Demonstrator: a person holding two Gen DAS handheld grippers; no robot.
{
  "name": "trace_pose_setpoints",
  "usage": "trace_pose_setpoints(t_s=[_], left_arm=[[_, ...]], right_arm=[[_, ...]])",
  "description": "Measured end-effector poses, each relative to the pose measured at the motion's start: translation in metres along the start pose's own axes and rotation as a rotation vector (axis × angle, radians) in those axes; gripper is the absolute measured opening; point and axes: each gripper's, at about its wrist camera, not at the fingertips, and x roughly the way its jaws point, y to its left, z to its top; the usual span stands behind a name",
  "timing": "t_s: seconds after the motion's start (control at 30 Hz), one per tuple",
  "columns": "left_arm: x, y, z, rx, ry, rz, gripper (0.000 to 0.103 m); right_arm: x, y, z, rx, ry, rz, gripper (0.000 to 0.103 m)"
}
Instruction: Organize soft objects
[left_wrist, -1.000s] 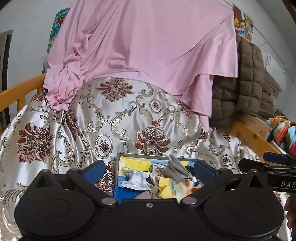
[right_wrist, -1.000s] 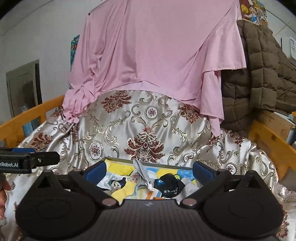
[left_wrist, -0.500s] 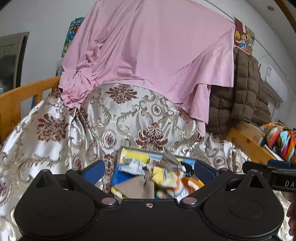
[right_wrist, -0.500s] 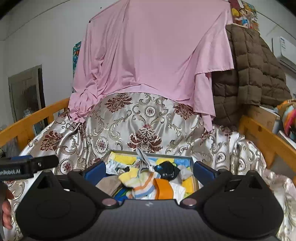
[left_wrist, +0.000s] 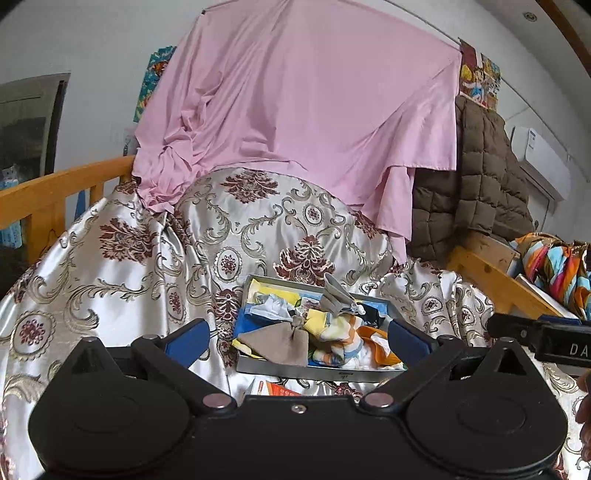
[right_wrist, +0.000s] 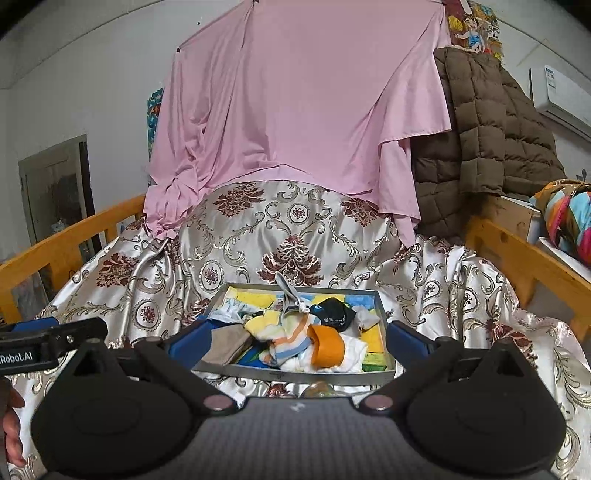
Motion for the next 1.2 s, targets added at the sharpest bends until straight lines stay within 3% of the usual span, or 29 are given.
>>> trace_pose_setpoints(t_s=[0.3,0.7,1.2], left_arm=[[-0.029,-0.009,-0.021,0.022,-0.036,0.021,0.102],[-0.047,-0.006,-0.057,0.022,-0.009,0.045,0.102],[-0.05,0.007,-0.093,-0.02,0.031,0.072,0.102]], right_arm=[[-0.026,0.005,-0.025,0.019,-0.019,0.003,0.103],[-0.048,0.0,-0.061,0.028,0.001,-0.011,0.103],[-0.045,0.003,-0.103,0.05,0.005,-0.042,0.103]])
